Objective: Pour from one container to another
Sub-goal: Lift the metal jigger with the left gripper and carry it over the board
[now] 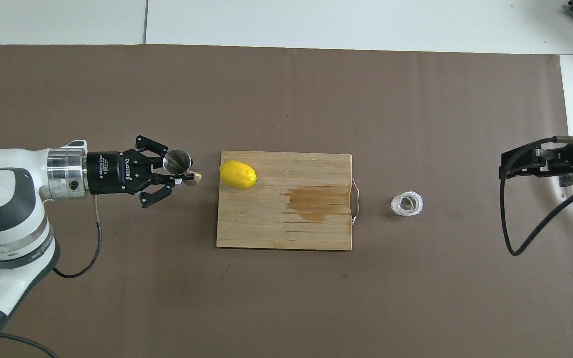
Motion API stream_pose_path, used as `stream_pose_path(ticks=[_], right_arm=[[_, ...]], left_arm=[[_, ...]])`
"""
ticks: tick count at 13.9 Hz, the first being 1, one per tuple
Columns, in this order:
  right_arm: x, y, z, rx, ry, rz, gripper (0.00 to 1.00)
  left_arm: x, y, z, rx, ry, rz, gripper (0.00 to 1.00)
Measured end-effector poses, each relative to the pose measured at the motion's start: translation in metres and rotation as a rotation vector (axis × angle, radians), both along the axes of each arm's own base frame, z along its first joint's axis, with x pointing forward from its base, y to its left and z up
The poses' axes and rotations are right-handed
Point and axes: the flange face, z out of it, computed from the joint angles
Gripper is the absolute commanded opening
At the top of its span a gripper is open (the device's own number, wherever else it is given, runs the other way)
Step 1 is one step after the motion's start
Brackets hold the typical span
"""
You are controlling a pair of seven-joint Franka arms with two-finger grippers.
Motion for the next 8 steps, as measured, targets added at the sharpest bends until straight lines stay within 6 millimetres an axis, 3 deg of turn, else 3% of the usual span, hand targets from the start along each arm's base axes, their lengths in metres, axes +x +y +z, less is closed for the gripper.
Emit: stream_pose_path(ticks=[4, 8], right_arm=[[0.0, 0.0, 0.0, 0.0, 0.0, 0.0, 1.0], [0.0, -0.002, 0.0, 0.0, 0.0, -0.003, 1.0]], left_arm=[[-0.027, -0.073, -0.008, -0.002, 0.017, 0.106, 0.0], [-0.055, -0.116, -0.015, -0.012, 0.074, 0.244, 0.0]])
